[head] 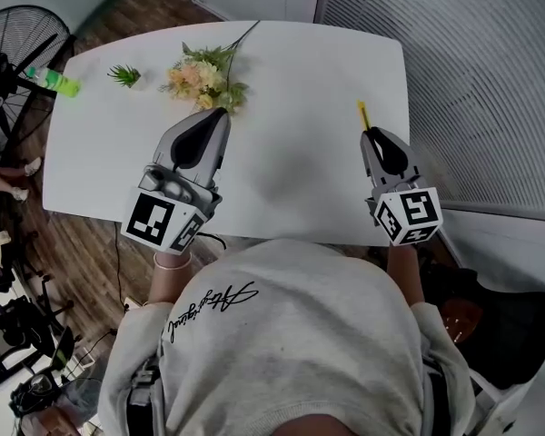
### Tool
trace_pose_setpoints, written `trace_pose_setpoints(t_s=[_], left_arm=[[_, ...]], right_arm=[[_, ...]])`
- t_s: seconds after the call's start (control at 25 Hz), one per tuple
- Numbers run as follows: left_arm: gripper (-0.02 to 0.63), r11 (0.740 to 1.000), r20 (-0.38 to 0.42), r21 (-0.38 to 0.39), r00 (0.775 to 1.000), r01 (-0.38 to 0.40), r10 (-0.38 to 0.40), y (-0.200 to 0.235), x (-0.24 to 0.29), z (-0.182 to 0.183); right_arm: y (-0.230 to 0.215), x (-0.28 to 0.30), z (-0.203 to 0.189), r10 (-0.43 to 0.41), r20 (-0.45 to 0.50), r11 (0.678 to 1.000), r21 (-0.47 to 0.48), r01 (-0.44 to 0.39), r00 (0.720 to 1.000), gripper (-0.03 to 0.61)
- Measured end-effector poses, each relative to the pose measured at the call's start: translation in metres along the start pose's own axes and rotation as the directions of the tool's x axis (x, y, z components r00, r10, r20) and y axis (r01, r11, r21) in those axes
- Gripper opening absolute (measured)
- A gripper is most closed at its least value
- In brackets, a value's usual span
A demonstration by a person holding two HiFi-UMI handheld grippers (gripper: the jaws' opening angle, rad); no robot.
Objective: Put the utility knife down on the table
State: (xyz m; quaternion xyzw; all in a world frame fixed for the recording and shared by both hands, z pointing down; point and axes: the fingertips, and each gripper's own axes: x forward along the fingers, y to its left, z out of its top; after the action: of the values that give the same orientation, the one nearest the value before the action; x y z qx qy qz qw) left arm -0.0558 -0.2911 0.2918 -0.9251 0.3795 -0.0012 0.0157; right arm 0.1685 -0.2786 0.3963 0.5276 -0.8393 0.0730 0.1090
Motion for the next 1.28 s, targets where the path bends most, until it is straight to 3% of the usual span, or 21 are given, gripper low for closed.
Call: trace_pose_setpoints(t_s=[1.28], left_arm=[[-0.002,0.998,0.001,0.007,0.998,-0.066,0.066,0.007,-0.03,0.004]], right_arm=[[0.004,0.033,-0.092,0.026,-0.258,1.0,0.004,-0.026,0.966,0.066]])
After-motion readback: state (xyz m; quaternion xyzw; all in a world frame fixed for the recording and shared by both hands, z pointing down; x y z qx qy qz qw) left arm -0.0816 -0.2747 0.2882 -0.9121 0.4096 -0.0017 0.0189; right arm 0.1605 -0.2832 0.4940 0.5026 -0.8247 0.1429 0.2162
